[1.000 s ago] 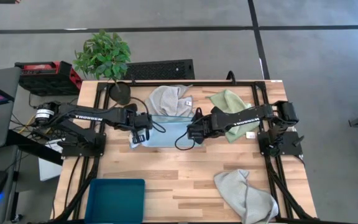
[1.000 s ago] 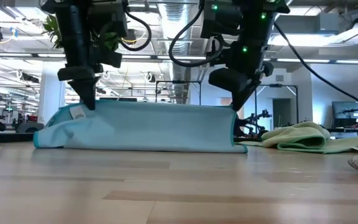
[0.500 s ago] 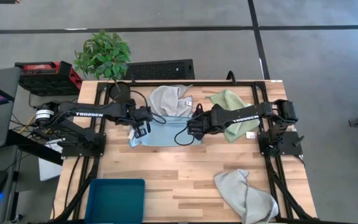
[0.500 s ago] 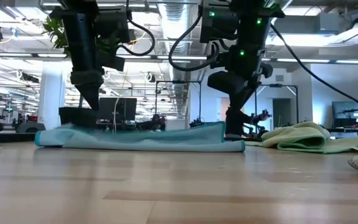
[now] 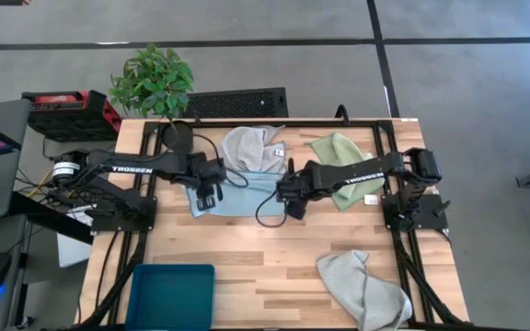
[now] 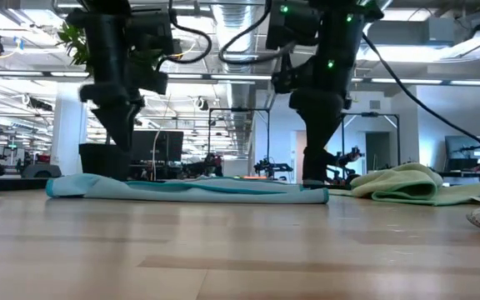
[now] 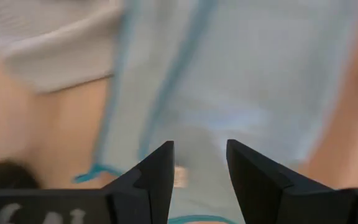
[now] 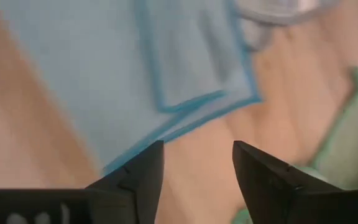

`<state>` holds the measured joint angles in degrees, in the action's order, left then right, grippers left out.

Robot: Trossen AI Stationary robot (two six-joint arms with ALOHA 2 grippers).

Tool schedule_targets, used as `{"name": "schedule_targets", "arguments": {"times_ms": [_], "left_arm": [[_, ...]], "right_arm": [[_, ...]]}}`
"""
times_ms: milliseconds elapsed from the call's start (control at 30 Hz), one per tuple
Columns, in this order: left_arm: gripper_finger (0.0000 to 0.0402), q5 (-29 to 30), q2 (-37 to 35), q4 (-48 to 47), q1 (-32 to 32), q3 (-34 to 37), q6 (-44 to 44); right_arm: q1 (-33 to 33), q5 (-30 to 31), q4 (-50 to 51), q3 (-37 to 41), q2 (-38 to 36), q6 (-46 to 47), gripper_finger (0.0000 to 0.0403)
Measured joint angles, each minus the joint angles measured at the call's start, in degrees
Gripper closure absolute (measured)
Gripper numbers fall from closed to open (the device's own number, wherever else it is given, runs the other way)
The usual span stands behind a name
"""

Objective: Fold microfiber towels
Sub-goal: Fold the blue microfiber cloth

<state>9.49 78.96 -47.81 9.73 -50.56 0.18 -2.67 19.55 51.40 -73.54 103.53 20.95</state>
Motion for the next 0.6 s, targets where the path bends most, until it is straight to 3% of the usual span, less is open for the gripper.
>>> {"name": "schedule_targets", "arguments": {"times_ms": [167, 600], "left_arm": [[0.0262, -4.6, 0.0, -0.2, -5.2, 4.6, 3.9], [0.0263, -1.4, 0.0, 0.2, -15.4, 8.7, -7.1]], "right_arm": [[-4.6, -0.5, -1.5, 0.0, 0.0, -5.7, 0.0192], [-8.1, -1.1, -8.5, 0.0, 0.0, -10.3, 0.0212]]}}
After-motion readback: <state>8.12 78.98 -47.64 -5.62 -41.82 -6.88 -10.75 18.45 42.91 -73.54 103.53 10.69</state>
